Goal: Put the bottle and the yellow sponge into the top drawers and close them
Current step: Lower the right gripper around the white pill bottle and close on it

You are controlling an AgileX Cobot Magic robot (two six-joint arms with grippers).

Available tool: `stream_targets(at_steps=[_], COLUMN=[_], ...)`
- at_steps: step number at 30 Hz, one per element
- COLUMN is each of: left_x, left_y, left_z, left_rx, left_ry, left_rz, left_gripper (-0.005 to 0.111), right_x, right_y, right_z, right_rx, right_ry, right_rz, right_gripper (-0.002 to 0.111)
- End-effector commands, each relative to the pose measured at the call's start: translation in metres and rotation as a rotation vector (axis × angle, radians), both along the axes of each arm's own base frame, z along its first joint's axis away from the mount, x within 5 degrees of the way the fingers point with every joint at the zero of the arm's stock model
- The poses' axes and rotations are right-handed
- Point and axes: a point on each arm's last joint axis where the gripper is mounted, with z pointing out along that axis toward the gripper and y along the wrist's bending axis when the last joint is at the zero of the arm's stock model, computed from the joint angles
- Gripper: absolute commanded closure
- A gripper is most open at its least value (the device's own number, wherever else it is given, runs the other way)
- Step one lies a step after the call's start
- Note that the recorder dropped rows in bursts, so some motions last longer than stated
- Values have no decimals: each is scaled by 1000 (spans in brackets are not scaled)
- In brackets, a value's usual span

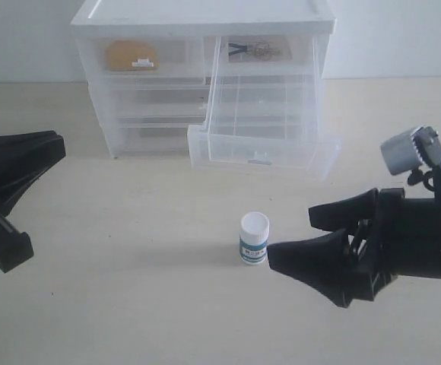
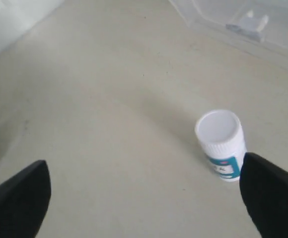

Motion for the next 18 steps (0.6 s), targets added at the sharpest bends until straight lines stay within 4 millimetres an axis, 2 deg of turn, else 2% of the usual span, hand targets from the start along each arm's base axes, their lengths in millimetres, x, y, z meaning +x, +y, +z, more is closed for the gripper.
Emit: stream_targets(at_steps=[1,4,7,11,16,17,18], left_x=[0,0,0,0,0,0,0], left_y=[0,0,0,0,0,0,0], left_z=[-2,-2,-2,-2,-2,-3,-3], left_rx=[-7,-7,-7,-7,-6,-4,4], left_ry=[16,16,16,16,17,19,17], left_rz=[4,4,4,4,5,7,7], left_gripper=[103,103,103,103,103,103,103], right_x=[11,19,27,43,70,73,79], right_y=[-2,-1,7,14,51,55,62], right_z=[-15,-32,-51,-74,-88,-88,-91], right_rx=[-79,-108,-70,-81,-104,-119,-172], right_ry=[-144,-173,-213,-175,-215,-222,-191], right_rz=[-1,1,92,125,226,235,220], right_gripper=[14,14,14,14,14,15,30])
